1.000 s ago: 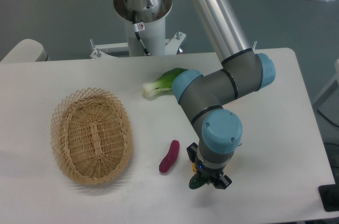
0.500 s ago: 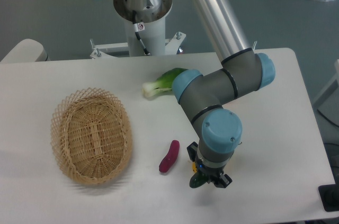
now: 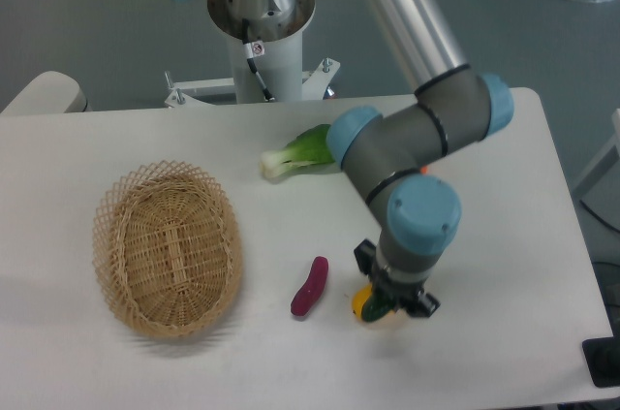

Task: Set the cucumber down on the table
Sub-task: 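Lift the green cucumber and carry it toward the bok choy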

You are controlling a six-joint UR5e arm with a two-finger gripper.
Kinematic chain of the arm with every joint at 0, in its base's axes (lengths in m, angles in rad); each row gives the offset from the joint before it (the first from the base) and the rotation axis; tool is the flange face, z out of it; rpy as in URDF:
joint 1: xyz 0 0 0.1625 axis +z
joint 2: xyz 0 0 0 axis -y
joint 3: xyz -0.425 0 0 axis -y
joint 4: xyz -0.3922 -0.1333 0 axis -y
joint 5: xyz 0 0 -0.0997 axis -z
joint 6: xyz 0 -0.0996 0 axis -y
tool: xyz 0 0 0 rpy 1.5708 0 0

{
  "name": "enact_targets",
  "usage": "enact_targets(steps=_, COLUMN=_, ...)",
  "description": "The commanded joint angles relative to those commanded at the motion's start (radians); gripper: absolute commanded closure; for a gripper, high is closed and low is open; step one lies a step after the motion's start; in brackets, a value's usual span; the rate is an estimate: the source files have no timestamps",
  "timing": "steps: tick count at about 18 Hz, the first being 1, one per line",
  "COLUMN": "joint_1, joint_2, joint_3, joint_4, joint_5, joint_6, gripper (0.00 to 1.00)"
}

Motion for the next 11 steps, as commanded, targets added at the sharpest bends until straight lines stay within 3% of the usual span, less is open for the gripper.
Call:
enact_targets(steps=5, joint_1=0.021, joint_2=0.087, joint_3=-0.156, joint_4=0.055, joint_5=0.003, joint_6=-0.017, gripper=0.87)
enact_targets(steps=8, joint_1=0.017, joint_2=0.121, joint_3=-0.236, joint_4=0.106, joint_5=0.002, joint_6=-0.11, gripper=0.87)
enact_targets(steps=11, joint_1=-0.006, joint_2=0.126, joint_3=-0.278, joint_4=0.143, joint_5=0.003, joint_6=-0.233, gripper=0.87)
